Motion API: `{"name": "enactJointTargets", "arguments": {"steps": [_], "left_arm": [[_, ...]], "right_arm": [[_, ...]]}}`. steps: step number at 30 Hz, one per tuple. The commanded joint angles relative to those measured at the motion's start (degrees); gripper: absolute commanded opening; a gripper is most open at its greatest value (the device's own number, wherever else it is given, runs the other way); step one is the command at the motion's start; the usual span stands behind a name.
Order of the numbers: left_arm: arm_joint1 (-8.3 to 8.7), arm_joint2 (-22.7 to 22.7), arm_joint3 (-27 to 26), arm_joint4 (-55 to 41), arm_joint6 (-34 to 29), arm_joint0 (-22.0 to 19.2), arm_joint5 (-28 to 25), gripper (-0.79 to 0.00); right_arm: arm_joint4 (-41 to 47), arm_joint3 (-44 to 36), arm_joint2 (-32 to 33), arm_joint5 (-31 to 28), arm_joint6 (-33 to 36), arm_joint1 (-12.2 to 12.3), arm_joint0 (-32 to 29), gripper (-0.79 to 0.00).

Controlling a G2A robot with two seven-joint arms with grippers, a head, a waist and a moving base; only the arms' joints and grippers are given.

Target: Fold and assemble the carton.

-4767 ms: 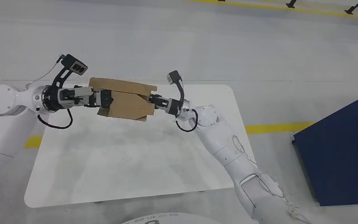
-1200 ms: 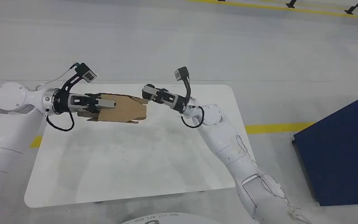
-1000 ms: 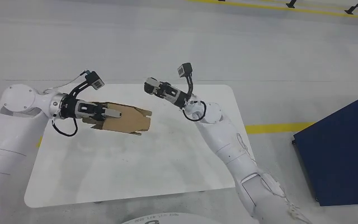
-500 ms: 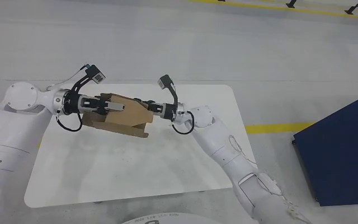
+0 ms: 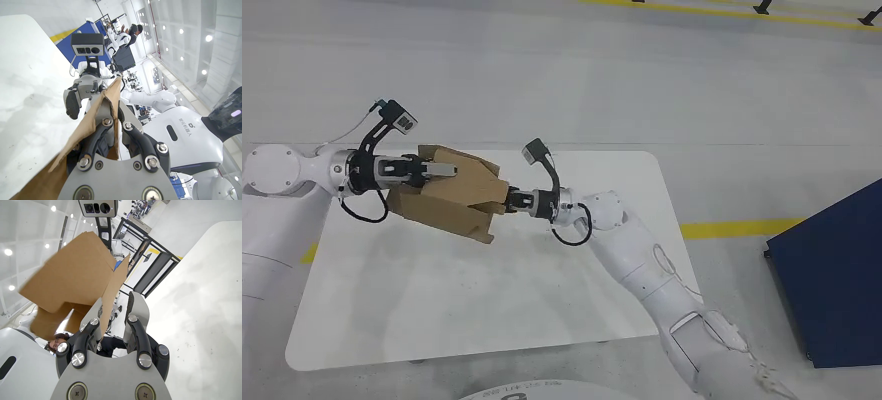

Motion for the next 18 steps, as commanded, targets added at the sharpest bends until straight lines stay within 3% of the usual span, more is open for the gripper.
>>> {"name": "enactJointTargets", "arguments": {"steps": [1, 5, 10, 12, 18], "left_arm": [[-0.09, -0.07, 0.41, -0.36, 0.15, -0.07, -0.15, -0.785], [-0.12, -0.65, 0.28, -2.07, -0.61, 0.06, 0.61, -0.785], [0.53, -3.33, -0.87, -4.83, -2.56, 1.22, 2.56, -0.785], [0.81, -4.79, -0.93, -6.57, -3.40, 1.84, 3.40, -0.785], [1.41, -8.42, -1.05, -9.77, -6.30, 2.88, 6.30, -0.785]], "right_arm": [[0.26, 0.13, 0.01, 0.08, -0.18, -0.02, 0.10, -0.474], [1.61, 0.93, 0.93, 0.16, -2.07, -0.04, 0.53, -0.465], [3.72, 2.40, 3.71, 0.30, -8.61, -0.06, 1.07, -0.413], [2.68, 2.26, 4.65, -0.21, -11.50, 0.01, 0.76, -0.425], [2.93, 1.08, 6.67, -0.61, -11.46, 0.45, -0.52, -0.403]]}}
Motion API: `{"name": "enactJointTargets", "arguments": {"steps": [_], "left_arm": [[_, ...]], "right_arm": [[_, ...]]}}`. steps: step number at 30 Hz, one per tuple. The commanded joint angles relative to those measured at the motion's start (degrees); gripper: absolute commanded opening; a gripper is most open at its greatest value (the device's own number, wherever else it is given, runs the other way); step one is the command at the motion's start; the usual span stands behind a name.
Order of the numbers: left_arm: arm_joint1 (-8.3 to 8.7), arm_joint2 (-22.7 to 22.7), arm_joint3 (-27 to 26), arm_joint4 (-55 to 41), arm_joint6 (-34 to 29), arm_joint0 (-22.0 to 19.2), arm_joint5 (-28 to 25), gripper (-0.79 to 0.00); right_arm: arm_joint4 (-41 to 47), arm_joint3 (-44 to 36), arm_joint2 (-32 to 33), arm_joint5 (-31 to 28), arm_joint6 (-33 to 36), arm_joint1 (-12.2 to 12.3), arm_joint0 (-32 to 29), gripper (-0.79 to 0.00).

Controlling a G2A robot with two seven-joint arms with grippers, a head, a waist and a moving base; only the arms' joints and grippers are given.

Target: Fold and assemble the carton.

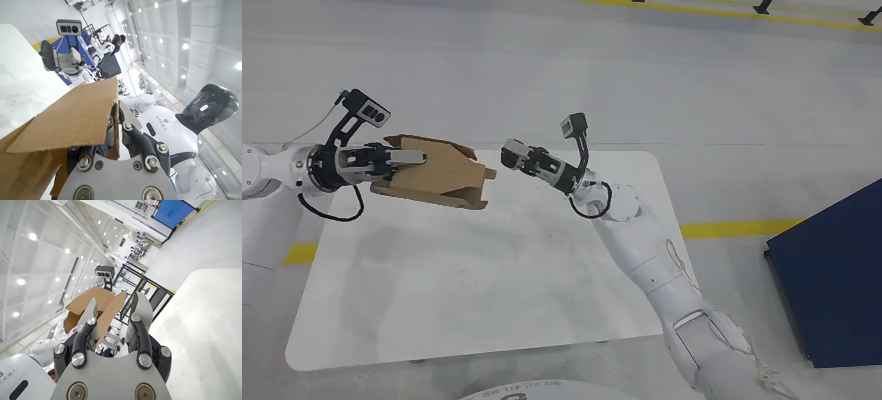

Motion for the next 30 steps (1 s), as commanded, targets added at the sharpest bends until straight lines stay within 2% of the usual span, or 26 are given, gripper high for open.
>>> {"name": "enactJointTargets", "arguments": {"steps": [1, 2, 5, 10, 16, 25, 30], "left_arm": [[0.07, -0.87, 0.25, -1.02, -0.92, 0.06, 0.95, -0.785], [0.05, -1.21, 0.73, -1.73, -1.36, -0.02, 1.39, -0.785], [-0.32, -0.66, 2.65, -4.58, -1.76, -0.61, 1.81, -0.785], [-1.03, 2.38, 7.35, -11.49, -1.76, -3.16, 5.54, -0.785], [-1.90, 5.75, 12.74, -13.02, -1.76, -6.58, 6.08, -0.785], [-4.51, 12.30, 16.34, -14.03, -1.76, -10.47, 6.66, -0.785], [-6.06, 15.46, 17.91, -14.10, -1.76, -12.35, 6.81, -0.785]], "right_arm": [[-0.77, -0.37, 0.20, -0.09, -0.14, 0.07, -0.30, -0.286], [-1.19, -0.63, 0.14, -0.25, 0.11, 0.10, -0.49, -0.172], [-1.76, -1.28, 0.13, -0.74, 0.65, 0.17, -1.03, 0.000], [-3.03, -2.04, -0.01, -1.21, 0.83, 0.23, -1.61, 0.000], [-5.95, -3.54, -0.79, -2.58, -0.07, 0.20, -2.68, 0.000], [-10.73, -4.75, -2.28, -2.54, -5.54, -0.26, -3.18, 0.000], [-11.03, -5.40, -2.49, -2.92, -6.12, -0.33, -3.55, 0.000]]}}
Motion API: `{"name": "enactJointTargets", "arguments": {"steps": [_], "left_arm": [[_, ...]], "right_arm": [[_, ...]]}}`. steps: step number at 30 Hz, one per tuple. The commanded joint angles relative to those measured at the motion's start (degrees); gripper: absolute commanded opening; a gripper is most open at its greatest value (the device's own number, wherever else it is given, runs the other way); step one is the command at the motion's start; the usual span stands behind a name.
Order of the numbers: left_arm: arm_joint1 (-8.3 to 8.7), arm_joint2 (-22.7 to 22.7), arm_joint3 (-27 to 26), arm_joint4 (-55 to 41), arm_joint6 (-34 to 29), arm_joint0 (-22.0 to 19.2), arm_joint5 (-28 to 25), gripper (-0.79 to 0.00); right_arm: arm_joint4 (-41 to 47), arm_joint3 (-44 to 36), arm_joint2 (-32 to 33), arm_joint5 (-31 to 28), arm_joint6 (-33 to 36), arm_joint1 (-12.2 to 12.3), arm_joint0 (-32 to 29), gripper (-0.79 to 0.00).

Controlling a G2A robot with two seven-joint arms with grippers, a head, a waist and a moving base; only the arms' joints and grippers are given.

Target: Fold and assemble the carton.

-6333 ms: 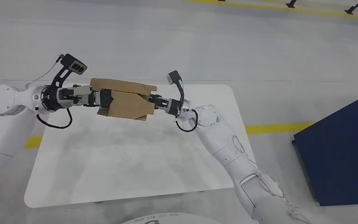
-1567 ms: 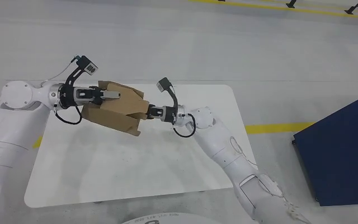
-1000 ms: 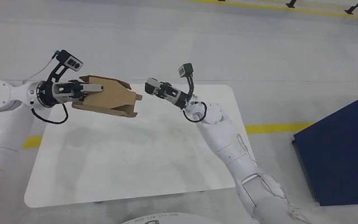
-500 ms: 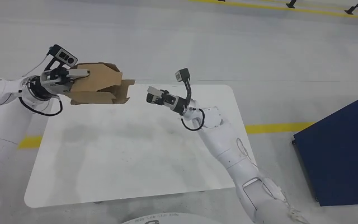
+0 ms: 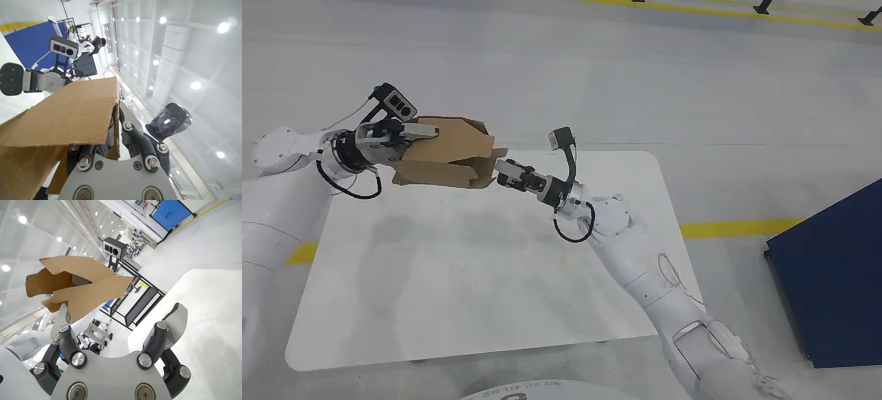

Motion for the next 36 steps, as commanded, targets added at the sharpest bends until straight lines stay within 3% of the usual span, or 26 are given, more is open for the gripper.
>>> {"name": "enactJointTargets", "arguments": {"steps": [1, 16, 36], "left_arm": [[-0.53, 1.00, 0.69, -0.05, 0.00, -0.65, -0.11, -0.785], [-3.50, 5.46, 3.33, -0.83, 0.00, -3.23, -0.20, -0.785], [-4.82, 7.31, 5.04, 0.34, 0.00, -4.33, -1.02, -0.785]], "right_arm": [[-0.02, -0.25, 0.11, -0.24, 0.10, 0.04, -0.20, 0.000], [-1.17, -1.91, 0.21, -0.73, 0.44, 0.20, -1.50, 0.000], [-5.85, -2.93, -0.49, -1.11, -3.61, 0.01, -2.35, 0.000]]}}
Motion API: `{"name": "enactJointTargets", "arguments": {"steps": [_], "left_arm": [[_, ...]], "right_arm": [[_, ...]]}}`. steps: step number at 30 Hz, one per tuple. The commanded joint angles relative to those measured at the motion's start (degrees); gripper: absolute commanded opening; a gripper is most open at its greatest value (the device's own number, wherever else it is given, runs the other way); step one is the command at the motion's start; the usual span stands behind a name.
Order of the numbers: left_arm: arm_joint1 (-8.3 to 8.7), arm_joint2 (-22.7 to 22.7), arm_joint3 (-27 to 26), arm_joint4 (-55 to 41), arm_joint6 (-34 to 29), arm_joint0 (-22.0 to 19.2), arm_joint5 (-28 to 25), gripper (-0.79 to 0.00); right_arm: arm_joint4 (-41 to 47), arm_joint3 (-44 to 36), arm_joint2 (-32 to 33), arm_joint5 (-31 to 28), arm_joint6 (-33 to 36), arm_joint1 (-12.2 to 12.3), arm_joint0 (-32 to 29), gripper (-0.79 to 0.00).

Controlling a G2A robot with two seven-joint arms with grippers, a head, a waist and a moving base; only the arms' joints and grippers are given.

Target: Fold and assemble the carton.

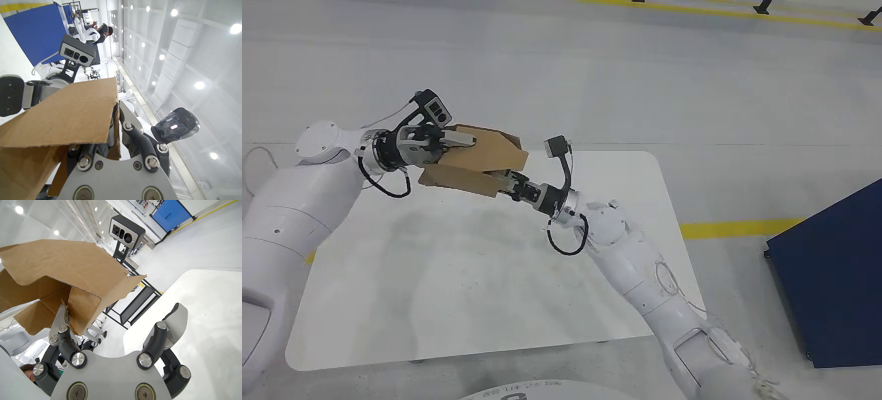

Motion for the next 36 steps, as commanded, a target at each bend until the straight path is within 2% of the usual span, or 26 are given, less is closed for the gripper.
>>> {"name": "enactJointTargets", "arguments": {"steps": [1, 9, 18, 30, 36], "left_arm": [[0.09, -0.34, 0.20, -0.26, 0.00, -0.01, -0.18, -0.785], [1.33, -2.69, -0.35, -2.88, 0.00, 1.40, -0.26, -0.785], [2.27, -3.72, 0.50, -3.94, 0.00, 2.72, 0.01, -0.785], [1.40, -2.27, 3.68, -0.28, 0.00, 1.42, -2.00, -0.785], [1.03, -1.77, 3.00, 0.44, 0.00, 1.10, -1.89, -0.785]], "right_arm": [[0.54, -0.15, 0.33, -0.31, -0.21, 0.04, -0.18, 0.000], [6.63, -1.75, 2.94, -1.21, 0.89, 0.48, -1.58, 0.000], [6.10, -3.23, 3.29, -2.80, 3.21, 0.82, -3.04, 0.000], [-1.70, -3.03, -0.19, -2.54, -1.19, 0.12, -2.82, 0.000], [-4.10, -1.45, -1.97, -0.48, -4.47, -0.54, -1.31, 0.000]]}}
